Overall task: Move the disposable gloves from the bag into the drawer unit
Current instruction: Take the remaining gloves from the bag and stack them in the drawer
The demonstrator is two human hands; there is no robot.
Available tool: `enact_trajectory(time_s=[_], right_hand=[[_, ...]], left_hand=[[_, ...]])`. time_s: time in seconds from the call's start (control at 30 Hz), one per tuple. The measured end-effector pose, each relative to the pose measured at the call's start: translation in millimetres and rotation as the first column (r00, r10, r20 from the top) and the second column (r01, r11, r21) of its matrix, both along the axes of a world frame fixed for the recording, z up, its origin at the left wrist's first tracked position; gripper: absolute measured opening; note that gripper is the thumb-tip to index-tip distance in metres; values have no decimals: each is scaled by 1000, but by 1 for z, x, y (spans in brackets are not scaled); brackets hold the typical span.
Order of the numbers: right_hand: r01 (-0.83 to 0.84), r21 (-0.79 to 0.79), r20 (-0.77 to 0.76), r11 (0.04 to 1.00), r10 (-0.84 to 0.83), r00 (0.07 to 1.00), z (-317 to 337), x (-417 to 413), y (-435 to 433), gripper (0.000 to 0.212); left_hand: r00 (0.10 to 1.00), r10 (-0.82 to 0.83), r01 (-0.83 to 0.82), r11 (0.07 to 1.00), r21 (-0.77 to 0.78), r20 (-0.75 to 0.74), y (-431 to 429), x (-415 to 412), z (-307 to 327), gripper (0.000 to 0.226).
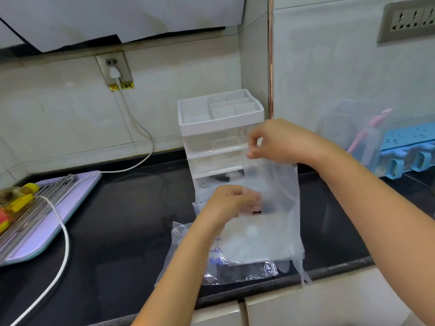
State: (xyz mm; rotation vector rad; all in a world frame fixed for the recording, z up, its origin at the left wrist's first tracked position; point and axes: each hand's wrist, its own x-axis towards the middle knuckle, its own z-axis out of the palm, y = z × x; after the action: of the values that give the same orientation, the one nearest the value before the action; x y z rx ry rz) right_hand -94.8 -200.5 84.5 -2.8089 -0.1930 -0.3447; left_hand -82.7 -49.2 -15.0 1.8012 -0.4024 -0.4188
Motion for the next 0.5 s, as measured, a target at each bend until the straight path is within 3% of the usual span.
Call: enact_trajectory(time_s=[0.1,0.27,0.4,0.5], right_hand=[[-20,288,-9,957,23,1000,-9,15,-27,21],[0,674,-108,739,99,989,-41,37,-42,16],[79,692,-106,717,-8,994,-67,57,-42,27],[122,611,-59,782,-108,992,-84,66,-35,29]], left_hand=[[996,91,-90,995,-44,18,23,26,8,12],[970,201,-202,979,-7,137,40,65,34,8],[899,309,-356,929,104,311,35,91,44,13],[753,396,-544,824,158,525,30,102,40,14]])
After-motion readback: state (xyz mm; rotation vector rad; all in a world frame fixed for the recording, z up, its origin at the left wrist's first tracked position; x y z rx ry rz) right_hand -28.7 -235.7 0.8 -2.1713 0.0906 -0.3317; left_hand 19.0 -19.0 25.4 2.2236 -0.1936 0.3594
